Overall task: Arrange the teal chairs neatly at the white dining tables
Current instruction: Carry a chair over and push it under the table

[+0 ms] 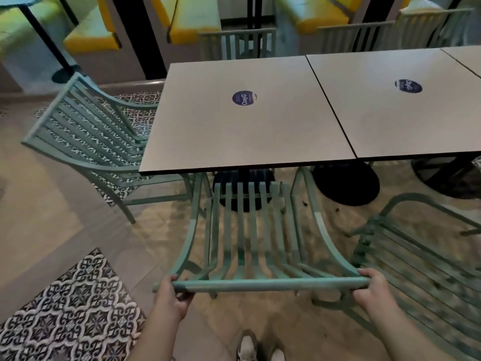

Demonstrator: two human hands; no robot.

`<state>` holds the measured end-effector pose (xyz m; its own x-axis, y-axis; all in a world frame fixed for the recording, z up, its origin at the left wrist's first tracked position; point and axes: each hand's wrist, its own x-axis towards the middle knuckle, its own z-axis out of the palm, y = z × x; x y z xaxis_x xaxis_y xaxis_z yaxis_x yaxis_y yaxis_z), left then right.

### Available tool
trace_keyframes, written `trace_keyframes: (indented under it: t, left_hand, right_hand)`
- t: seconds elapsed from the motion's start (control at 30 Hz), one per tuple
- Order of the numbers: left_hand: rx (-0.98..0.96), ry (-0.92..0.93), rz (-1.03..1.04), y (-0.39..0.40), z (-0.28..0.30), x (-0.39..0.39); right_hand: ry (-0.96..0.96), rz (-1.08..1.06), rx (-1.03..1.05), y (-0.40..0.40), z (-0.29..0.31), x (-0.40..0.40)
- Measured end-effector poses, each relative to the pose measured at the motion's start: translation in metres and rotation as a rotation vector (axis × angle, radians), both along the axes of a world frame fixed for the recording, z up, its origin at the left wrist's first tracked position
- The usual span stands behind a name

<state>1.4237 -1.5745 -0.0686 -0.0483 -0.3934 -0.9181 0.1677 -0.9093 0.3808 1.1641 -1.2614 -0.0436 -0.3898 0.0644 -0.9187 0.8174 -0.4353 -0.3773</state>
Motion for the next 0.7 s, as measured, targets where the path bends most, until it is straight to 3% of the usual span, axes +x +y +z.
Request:
trace_keyframes:
  t: [0.2, 0.43, 0.7]
  left_hand:
    - [0.005, -0.021, 0.027, -0.008, 0.005, -0.022]
    - [-0.023, 0.040, -0.099, -0.018, 0.004, -0.017]
    - [-0.063, 0.016, -0.121, -0.032, 0.012, -0.036]
  right_hand:
    - [0.021, 0.029, 0.045, -0.013, -0.009, -0.028]
    - [0.101, 0.018, 0.043, -0.023, -0.013, -0.030]
    - [0.062, 0.071, 0.048, -0.041, -0.015, -0.047]
